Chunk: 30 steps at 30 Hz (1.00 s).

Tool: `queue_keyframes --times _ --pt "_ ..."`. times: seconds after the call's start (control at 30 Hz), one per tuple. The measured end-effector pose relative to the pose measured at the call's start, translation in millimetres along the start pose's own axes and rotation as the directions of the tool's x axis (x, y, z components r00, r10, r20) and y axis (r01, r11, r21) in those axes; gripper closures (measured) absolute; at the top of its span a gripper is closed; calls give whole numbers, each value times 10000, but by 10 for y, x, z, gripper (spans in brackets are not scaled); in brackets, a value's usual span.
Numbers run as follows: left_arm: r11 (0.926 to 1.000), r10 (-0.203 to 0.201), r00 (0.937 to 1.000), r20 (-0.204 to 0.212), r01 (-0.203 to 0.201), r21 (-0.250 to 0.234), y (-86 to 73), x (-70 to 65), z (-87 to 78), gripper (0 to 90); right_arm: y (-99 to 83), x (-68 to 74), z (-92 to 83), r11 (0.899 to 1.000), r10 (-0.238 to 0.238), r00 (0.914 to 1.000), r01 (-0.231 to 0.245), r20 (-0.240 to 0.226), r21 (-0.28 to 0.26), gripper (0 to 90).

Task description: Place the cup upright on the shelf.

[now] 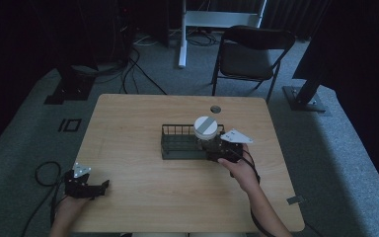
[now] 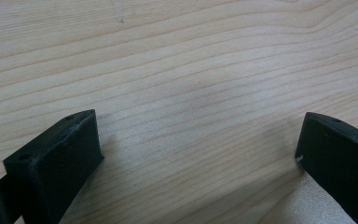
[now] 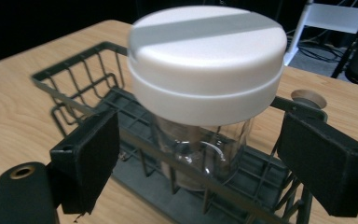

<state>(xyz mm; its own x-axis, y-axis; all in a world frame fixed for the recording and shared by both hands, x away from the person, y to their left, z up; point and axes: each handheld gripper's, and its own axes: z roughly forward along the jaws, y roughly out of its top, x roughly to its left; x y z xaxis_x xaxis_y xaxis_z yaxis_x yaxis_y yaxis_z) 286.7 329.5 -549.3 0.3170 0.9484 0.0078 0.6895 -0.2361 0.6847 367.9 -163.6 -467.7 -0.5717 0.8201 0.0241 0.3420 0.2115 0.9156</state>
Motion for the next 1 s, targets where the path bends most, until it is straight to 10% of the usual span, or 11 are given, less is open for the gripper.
queue_keyframes --times 1.0 --pt "10000 0 10000 2 0 -2 0 0 0 2 -577 -204 -378 9972 66 9986 -105 528 735 131"
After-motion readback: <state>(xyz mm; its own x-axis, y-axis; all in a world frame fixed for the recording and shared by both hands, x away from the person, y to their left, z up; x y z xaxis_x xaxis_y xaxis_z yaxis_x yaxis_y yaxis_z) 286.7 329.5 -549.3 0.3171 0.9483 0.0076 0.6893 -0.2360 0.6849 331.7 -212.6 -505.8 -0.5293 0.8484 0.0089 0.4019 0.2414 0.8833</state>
